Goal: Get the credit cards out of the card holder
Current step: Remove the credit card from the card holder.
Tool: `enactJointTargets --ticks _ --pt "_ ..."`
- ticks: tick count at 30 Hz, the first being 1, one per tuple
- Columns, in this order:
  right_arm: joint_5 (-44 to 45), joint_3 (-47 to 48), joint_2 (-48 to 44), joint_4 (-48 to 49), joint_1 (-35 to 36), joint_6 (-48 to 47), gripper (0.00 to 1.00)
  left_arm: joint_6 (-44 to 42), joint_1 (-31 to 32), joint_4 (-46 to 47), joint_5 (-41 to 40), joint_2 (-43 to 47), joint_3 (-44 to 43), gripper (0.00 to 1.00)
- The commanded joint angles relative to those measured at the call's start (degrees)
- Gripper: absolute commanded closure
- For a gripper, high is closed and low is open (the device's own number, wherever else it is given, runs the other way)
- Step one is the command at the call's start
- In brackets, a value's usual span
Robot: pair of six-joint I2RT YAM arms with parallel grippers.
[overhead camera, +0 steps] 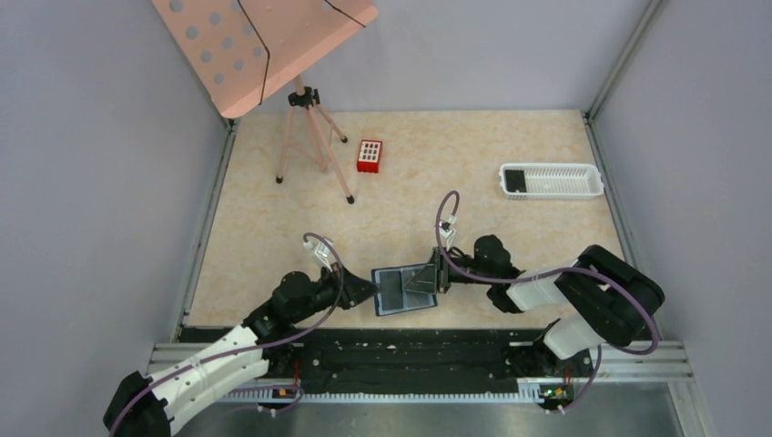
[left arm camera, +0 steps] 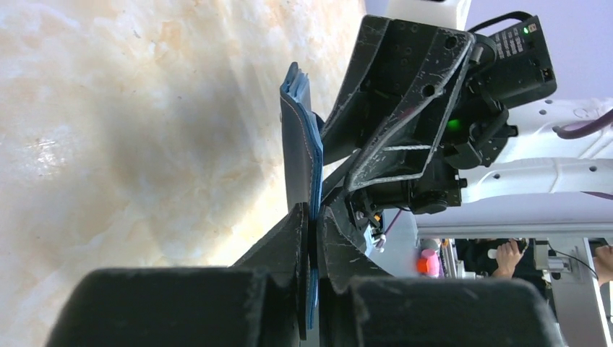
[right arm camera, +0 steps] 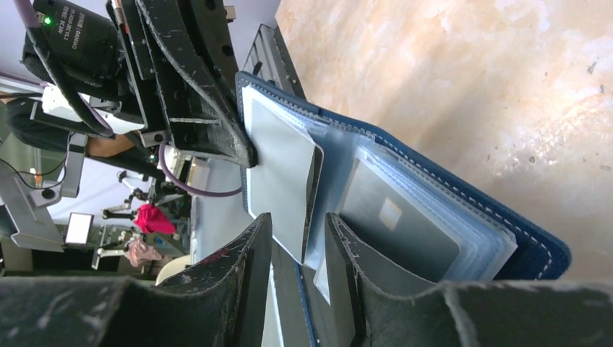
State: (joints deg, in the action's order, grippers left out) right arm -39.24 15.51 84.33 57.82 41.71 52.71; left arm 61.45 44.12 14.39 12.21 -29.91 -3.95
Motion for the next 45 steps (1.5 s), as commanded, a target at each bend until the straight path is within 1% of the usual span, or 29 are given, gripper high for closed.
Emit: enactJointTargets --ticks 1,10,17,18,19,22,23,27,38,45 --pt "-1.1 3.6 1.8 4.8 -0.6 -0.7 0.67 0.6 -0.1 7.5 1.8 -0.1 0.5 1.0" --pt "-2.5 3.6 4.7 10.3 -0.6 0.8 0.66 1.6 -0.2 10.0 2.3 -0.3 1.3 1.0" --pt "-2.7 3.4 5.8 12.6 -0.5 1.6 0.67 2.0 -0.1 10.9 2.0 -0.3 1.8 1.0" --pt "-2.8 3.3 5.9 13.2 -0.6 1.9 0.69 2.0 -0.2 10.9 1.9 -0.3 2.0 1.0" --pt "-2.9 3.2 6.1 13.7 -0.6 2.1 0.74 2.0 -0.1 10.9 1.8 -0.3 2.0 1.0" --pt "-3.2 2.6 6.6 15.8 -0.6 2.8 0.95 2.6 -0.2 10.7 1.3 -0.1 2.2 1.0" --pt "-3.2 2.3 6.7 16.8 -0.6 3.0 1.0 2.9 -0.2 10.7 1.1 -0.1 2.3 1.0" --pt "-3.8 0.9 6.3 19.2 -0.7 3.9 1.0 3.0 -0.2 8.8 -0.1 0.3 2.4 1.0" --pt "-5.9 -2.1 4.3 18.7 -3.2 4.0 1.0 0.3 -0.2 3.9 -0.4 1.9 1.4 1.0" --pt "-6.6 -2.3 3.7 18.1 -3.2 3.2 1.0 0.4 -0.2 4.4 1.0 1.8 1.4 1.0"
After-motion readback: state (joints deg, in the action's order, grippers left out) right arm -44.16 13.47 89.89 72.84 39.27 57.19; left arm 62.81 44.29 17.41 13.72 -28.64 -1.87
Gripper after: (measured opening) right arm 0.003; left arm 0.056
